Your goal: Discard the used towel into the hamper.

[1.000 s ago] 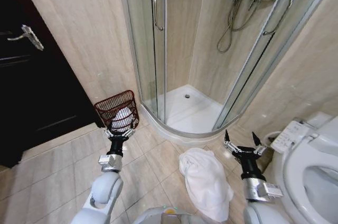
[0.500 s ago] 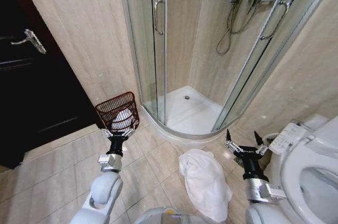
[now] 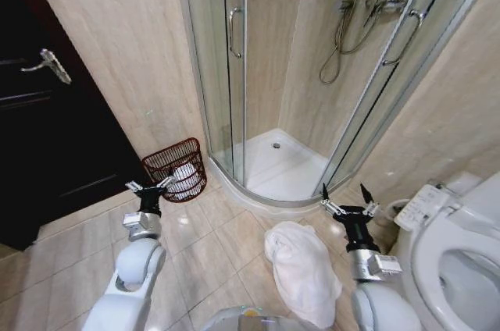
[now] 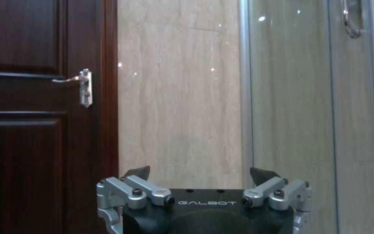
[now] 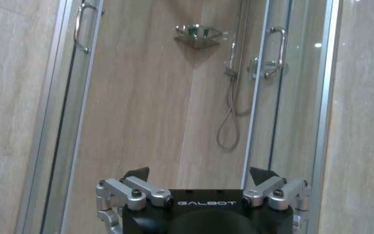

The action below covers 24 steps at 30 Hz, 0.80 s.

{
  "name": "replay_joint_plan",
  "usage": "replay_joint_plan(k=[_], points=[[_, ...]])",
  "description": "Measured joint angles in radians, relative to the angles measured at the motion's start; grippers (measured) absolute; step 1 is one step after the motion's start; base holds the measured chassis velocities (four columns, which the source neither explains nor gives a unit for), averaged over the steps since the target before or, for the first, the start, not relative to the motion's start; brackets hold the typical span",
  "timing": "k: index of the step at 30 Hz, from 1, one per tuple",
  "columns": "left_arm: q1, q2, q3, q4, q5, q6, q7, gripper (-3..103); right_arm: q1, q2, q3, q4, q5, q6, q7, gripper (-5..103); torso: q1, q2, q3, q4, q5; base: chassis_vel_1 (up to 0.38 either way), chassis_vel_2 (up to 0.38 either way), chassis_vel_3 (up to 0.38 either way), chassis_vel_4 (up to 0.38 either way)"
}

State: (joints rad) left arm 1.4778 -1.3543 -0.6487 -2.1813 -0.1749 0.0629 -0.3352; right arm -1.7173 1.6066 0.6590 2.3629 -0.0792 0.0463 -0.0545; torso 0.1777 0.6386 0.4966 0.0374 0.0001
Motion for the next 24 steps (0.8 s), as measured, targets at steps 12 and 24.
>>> replay_joint_plan(k=[12, 24], points=[[0.057, -0.066, 0.001, -0.039, 0.047, -0.003, 0.002, 100, -0.025, -0.018, 0.008, 0.027, 0.017, 0.011, -0.001, 100, 0.021, 0.052, 0.031, 0.0002, 0.0, 0.0, 0.0, 0.0, 0.0], [0.065, -0.05, -0.008, -0.057, 0.037, 0.008, 0.021, 100, -0.018, -0.018, 0.002, 0.035, 0.02, -0.003, -0.001, 100, 0.044, 0.105, 0.061, 0.0002, 0.0, 0.0, 0.0, 0.0, 0.0]])
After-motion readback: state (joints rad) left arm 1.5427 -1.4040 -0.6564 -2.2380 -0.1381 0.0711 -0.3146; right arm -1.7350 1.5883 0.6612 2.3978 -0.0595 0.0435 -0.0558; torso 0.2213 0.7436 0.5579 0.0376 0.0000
